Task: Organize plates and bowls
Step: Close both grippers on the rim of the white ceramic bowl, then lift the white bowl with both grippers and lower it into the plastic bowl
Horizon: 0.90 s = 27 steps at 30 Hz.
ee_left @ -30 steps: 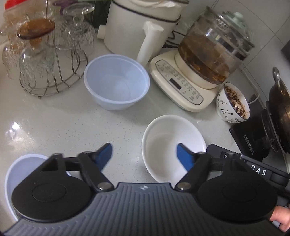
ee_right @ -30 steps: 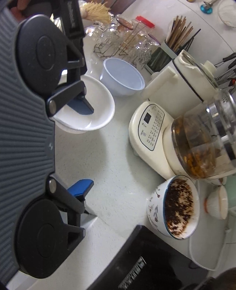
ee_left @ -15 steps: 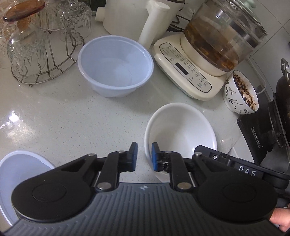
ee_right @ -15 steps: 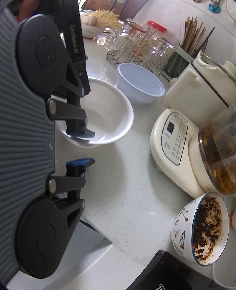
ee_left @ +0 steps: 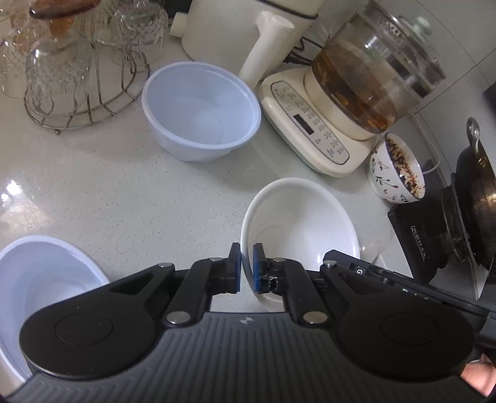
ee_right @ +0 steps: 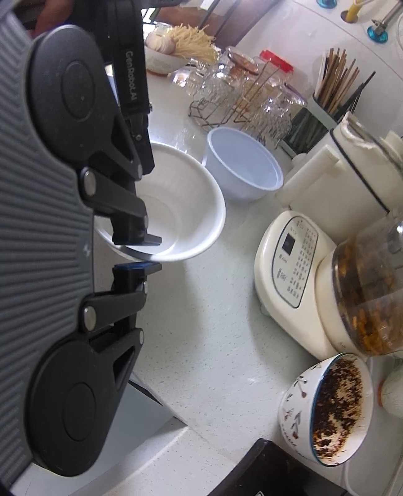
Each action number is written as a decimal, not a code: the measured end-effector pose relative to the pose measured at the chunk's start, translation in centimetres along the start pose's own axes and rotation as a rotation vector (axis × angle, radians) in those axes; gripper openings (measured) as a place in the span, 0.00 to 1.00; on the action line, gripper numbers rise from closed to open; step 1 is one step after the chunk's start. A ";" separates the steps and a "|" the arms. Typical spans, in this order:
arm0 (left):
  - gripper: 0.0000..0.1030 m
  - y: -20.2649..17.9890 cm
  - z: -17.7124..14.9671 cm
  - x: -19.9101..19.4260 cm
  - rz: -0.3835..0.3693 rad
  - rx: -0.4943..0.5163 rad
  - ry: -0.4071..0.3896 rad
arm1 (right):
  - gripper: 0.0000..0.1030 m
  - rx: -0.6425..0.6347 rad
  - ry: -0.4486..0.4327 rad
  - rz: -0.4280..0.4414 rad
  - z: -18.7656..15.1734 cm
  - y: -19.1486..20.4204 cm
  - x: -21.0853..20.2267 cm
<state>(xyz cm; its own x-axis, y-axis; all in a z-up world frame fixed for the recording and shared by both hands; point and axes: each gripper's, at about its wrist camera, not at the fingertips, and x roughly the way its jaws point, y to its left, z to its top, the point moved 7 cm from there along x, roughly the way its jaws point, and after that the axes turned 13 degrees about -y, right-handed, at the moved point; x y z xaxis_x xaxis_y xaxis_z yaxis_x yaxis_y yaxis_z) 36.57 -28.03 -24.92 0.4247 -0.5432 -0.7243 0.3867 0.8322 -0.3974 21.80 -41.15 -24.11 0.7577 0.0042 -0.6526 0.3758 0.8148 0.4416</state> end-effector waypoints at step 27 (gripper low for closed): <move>0.09 3.8 1.7 -10.6 -0.033 -0.022 -0.125 | 0.13 -0.064 -0.100 0.128 1.1 7.8 -5.1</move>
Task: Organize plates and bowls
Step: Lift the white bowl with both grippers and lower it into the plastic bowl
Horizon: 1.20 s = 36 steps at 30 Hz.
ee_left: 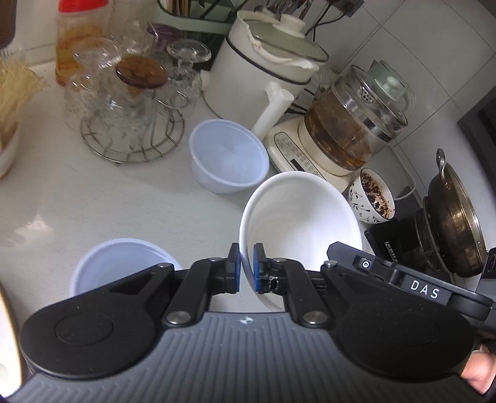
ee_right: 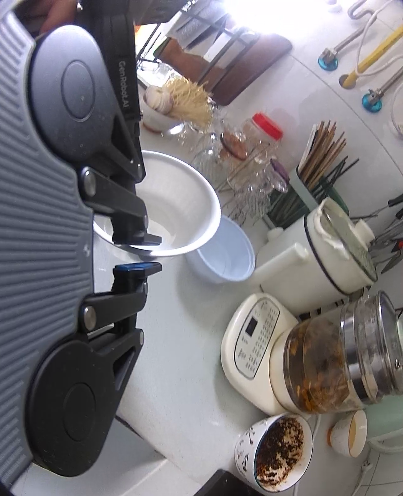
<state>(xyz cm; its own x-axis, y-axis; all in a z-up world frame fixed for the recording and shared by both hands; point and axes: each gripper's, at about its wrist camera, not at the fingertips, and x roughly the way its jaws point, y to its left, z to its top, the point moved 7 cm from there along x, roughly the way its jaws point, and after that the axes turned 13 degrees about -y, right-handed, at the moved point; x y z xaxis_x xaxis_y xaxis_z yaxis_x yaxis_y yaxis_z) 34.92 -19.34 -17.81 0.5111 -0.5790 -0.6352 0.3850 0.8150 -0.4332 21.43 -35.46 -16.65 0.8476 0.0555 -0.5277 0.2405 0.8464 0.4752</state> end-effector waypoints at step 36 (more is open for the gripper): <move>0.09 11.1 -3.3 -7.0 0.207 -0.247 -0.124 | 0.15 -0.224 0.271 0.179 -5.2 9.7 5.5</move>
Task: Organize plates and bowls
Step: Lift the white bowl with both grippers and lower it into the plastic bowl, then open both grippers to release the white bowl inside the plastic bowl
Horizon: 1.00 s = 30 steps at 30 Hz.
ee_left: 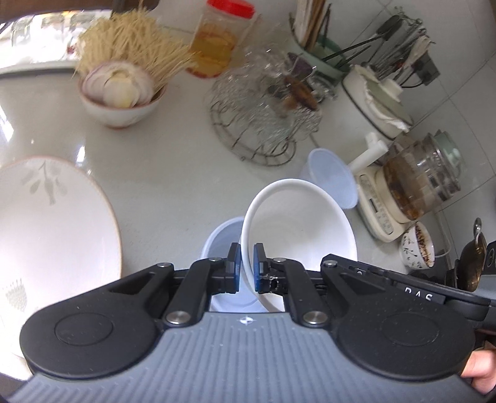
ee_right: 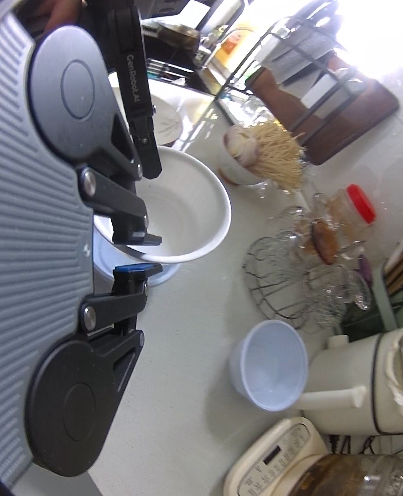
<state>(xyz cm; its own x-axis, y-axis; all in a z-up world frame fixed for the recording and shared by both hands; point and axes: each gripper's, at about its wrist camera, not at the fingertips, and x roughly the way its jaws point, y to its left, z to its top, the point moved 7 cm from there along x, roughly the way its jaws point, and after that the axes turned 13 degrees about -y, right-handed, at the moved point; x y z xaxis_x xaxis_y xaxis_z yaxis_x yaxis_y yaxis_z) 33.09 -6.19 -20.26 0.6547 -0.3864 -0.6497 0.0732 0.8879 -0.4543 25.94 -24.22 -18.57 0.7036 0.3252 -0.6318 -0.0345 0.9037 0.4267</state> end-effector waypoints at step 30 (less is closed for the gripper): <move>0.49 0.8 0.7 -2.2 0.049 0.057 -0.035 | 0.71 -0.051 -0.129 -0.025 0.7 1.5 -1.5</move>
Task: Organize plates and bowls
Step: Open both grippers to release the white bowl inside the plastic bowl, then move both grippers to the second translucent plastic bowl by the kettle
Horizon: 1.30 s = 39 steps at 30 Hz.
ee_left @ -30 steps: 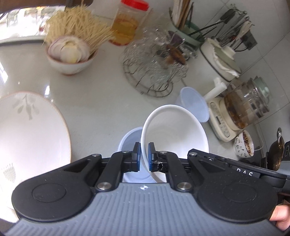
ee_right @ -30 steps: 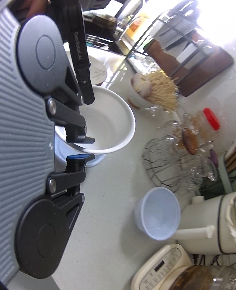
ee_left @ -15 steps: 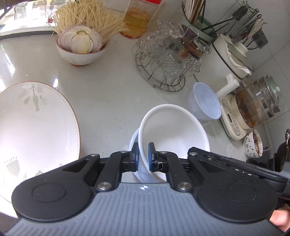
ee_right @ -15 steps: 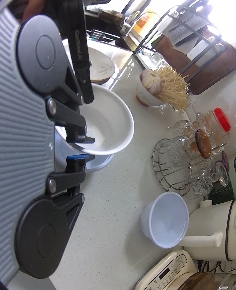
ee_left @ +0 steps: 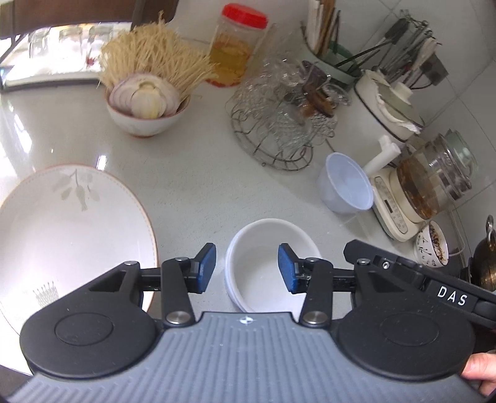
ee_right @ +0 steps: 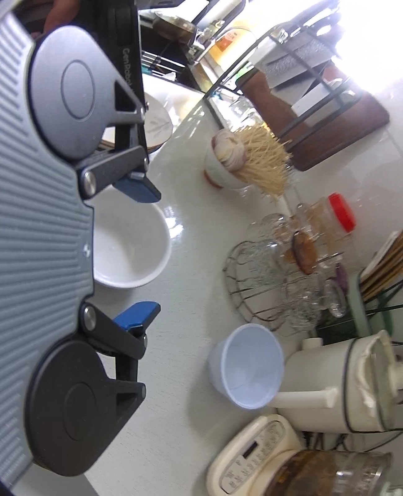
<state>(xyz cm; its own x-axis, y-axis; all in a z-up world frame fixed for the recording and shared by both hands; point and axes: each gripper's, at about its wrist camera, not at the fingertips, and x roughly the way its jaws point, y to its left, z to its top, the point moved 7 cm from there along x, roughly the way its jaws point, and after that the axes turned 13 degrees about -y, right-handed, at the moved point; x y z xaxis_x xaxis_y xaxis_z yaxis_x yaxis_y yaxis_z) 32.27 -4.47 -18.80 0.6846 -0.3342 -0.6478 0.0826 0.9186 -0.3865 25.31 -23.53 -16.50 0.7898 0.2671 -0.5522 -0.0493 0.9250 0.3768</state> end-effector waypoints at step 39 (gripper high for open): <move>0.49 -11.2 1.0 -1.2 -0.182 0.272 0.006 | 0.71 0.147 -0.288 -0.263 2.1 -6.7 -9.5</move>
<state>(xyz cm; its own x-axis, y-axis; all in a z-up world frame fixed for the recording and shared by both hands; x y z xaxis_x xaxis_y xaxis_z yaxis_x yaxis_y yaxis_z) 31.22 -14.17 -13.04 0.6363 -0.4989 -0.5884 0.3946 0.8659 -0.3075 19.44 -32.80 -12.21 0.9033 -0.0792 -0.4216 0.2487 0.8975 0.3642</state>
